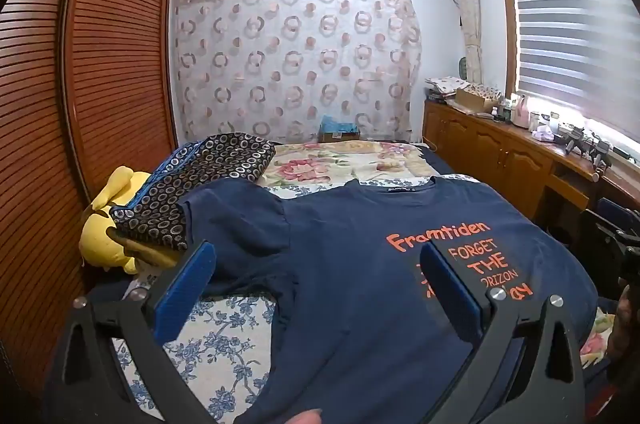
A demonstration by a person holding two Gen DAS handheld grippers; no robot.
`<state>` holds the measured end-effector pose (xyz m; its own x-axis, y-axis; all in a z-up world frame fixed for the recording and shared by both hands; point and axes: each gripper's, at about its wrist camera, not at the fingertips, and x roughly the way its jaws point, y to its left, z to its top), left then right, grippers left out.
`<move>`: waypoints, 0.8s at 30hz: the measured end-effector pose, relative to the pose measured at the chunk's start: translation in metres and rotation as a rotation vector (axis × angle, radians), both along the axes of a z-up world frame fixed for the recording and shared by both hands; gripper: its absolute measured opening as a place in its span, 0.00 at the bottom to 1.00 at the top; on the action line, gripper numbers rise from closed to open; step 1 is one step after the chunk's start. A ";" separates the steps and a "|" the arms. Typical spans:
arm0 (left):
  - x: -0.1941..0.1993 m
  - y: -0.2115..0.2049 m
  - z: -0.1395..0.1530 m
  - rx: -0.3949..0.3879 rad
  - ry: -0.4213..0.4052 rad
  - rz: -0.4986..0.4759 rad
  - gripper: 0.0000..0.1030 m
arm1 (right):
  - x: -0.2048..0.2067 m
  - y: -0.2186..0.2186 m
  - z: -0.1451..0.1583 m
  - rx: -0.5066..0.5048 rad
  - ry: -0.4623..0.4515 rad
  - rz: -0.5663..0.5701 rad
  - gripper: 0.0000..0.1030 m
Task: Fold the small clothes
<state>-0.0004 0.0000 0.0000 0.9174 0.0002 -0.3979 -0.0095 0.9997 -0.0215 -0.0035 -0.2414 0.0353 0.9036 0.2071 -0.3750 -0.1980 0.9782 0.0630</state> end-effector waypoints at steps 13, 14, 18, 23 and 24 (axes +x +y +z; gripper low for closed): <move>0.000 0.000 0.000 0.005 -0.002 0.002 1.00 | 0.000 0.000 -0.001 -0.003 -0.006 0.000 1.00; 0.001 0.001 -0.001 0.005 -0.002 0.001 1.00 | 0.000 0.000 -0.002 -0.003 -0.006 0.001 1.00; 0.000 0.000 0.000 0.005 -0.005 0.001 1.00 | 0.000 -0.001 -0.003 -0.004 -0.006 0.000 1.00; 0.001 0.001 0.000 0.006 -0.006 0.000 1.00 | 0.001 -0.002 -0.004 -0.004 -0.006 0.001 1.00; 0.001 0.001 0.000 0.006 -0.006 0.001 1.00 | 0.000 -0.003 -0.004 -0.003 -0.006 0.002 1.00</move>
<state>0.0005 0.0014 0.0000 0.9199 0.0033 -0.3922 -0.0102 0.9998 -0.0155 -0.0032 -0.2439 0.0315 0.9054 0.2074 -0.3703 -0.2001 0.9780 0.0585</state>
